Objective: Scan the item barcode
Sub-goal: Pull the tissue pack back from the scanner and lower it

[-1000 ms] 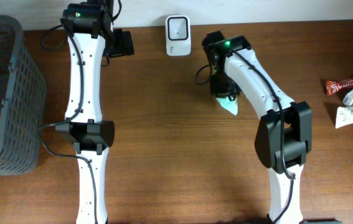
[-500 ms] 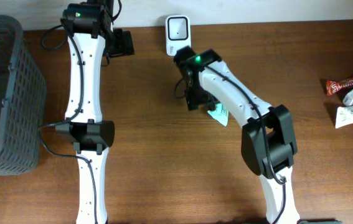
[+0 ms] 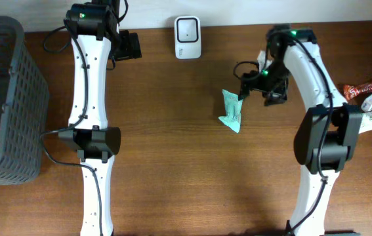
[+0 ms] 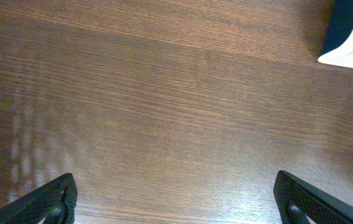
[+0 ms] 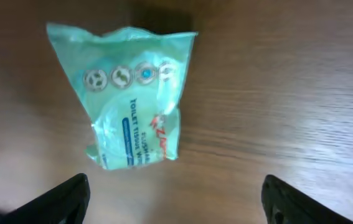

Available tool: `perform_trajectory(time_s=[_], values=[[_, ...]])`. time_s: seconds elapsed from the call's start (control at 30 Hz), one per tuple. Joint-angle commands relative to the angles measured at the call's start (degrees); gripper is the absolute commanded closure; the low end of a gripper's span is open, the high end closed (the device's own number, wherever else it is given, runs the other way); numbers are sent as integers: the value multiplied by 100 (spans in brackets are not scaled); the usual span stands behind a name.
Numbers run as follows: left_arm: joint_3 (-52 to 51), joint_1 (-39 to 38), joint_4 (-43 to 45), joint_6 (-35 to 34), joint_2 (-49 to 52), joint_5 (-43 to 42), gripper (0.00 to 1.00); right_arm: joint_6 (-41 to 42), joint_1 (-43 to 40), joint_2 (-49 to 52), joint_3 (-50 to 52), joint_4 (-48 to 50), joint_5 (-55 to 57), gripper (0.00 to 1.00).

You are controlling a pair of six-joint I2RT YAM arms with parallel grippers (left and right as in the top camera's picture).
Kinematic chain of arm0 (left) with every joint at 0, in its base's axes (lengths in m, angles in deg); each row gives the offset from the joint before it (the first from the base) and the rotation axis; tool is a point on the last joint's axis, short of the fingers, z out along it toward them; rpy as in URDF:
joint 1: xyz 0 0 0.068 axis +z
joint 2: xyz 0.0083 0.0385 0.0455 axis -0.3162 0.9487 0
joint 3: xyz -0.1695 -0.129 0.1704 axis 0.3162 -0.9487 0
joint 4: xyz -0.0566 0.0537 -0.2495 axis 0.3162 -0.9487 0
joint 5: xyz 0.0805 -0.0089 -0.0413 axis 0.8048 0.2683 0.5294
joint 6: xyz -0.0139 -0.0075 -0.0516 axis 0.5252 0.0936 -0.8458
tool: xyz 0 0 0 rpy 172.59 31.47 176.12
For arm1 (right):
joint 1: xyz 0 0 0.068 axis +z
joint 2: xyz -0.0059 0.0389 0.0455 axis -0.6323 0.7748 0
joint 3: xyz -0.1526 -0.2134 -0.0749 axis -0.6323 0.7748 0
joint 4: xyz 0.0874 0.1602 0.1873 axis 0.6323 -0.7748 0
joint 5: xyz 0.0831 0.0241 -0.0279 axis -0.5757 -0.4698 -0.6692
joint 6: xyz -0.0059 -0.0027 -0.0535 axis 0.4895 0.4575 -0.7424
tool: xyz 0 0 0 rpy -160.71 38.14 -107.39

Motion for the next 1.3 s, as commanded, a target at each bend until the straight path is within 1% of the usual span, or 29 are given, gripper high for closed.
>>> perform_trajectory(time_s=[0.0, 0.17, 0.4, 0.5, 0.63, 0.67, 0.7, 0.83, 0.87, 0.93, 1.03, 1.07, 1.1, 1.13, 1.23, 1.27], values=[[9, 35, -4, 50, 57, -42, 1, -417, -13, 2, 557, 317, -894, 14], [9, 35, -4, 50, 57, -39, 1, -420, 125, 2, 1204, 929, -1228, 14], [9, 35, -4, 50, 57, -42, 1, -415, 396, 2, 1307, 1255, -1281, 14], [9, 35, -4, 50, 57, -42, 1, -413, 564, 4, 1362, 1467, -1222, 24], [9, 35, -4, 50, 57, -39, 1, -332, 697, 4, 1578, 1825, -1222, 53], [9, 35, -4, 50, 57, -39, 1, -332, 719, 4, 1593, 1851, -1220, 59], [9, 35, -4, 50, 57, -39, 1, -332, 752, 4, 1593, 1867, -1222, 62], [9, 35, -4, 50, 57, -42, 1, -304, 839, 4, 1591, 1906, -1215, 62], [9, 35, -4, 50, 59, -39, 1, -105, 841, 4, 1591, 1904, -1093, 56], [9, 35, -4, 50, 57, -42, 1, 546, 839, 4, 1591, 1884, -492, 57], [7, 35, -4, 50, 57, -39, 1, 643, 846, -4, 1574, 1700, -98, 56], [9, 35, -4, 50, 57, -39, 1, 645, 846, -4, 1488, 1484, 236, 56], [9, 35, -4, 50, 57, -42, 1, 723, 846, -4, 1329, 1158, 828, 57], [9, 35, -4, 50, 57, -42, 1, 811, 846, -4, 1237, 1008, 1134, 60], [9, 35, -4, 50, 57, -39, 1, 990, 846, -4, 960, 619, 1934, 72], [9, 35, -4, 50, 57, -42, 1, 988, 846, -4, 855, 490, 2181, 73]])
